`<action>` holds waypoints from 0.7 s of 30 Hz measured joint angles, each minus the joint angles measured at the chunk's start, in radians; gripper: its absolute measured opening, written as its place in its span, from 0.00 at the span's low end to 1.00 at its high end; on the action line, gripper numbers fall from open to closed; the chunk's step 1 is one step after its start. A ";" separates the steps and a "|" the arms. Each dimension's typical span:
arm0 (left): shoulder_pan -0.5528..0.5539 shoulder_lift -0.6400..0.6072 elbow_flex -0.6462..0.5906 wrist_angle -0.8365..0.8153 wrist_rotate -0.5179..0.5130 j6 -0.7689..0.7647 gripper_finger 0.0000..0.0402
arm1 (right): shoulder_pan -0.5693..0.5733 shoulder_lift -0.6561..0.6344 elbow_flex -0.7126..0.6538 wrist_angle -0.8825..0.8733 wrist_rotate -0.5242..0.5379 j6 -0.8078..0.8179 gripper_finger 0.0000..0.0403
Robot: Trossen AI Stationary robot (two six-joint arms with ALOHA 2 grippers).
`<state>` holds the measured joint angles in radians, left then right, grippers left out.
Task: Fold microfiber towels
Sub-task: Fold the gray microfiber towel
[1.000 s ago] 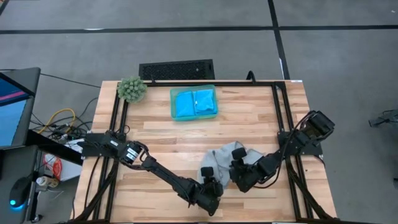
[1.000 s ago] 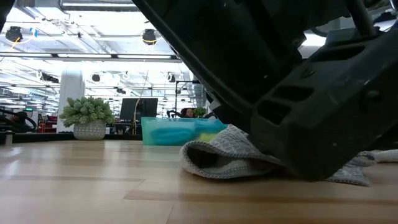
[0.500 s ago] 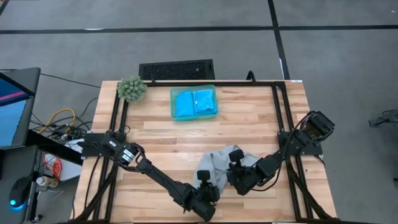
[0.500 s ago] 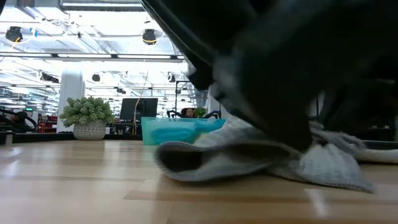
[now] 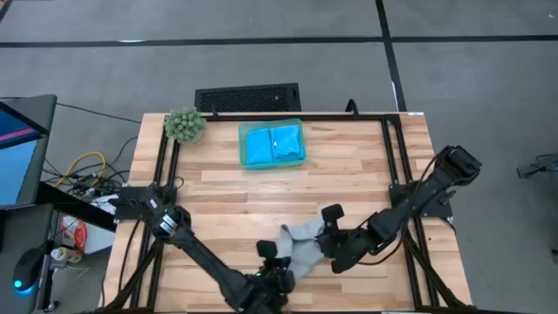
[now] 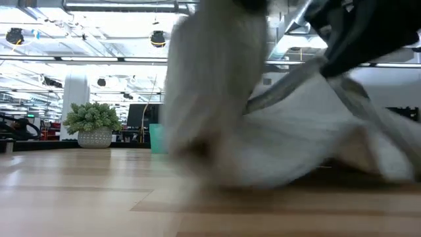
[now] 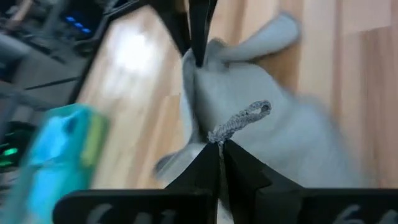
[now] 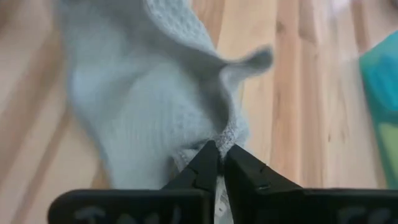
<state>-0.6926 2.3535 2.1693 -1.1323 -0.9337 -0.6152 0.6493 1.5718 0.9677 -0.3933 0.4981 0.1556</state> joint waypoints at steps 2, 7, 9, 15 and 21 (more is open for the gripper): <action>-0.023 0.000 0.055 -0.132 -0.028 -0.067 0.01 | -0.005 -0.025 0.001 0.016 0.000 0.001 0.10; -0.068 0.000 0.129 -0.321 -0.066 -0.201 0.01 | -0.018 -0.046 0.000 0.011 -0.010 0.020 0.09; -0.076 0.000 0.136 -0.352 -0.068 -0.231 0.01 | -0.027 -0.031 0.001 0.045 -0.026 0.029 0.10; -0.084 0.000 0.135 -0.372 -0.062 -0.271 0.01 | -0.056 0.057 0.000 0.087 -0.061 0.038 0.17; -0.086 0.001 0.135 -0.377 -0.061 -0.281 0.01 | -0.099 0.142 0.000 0.146 -0.068 0.027 0.25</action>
<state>-0.7788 2.3541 2.3041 -1.5088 -0.9945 -0.8967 0.5506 1.7143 0.9676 -0.2473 0.4305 0.1827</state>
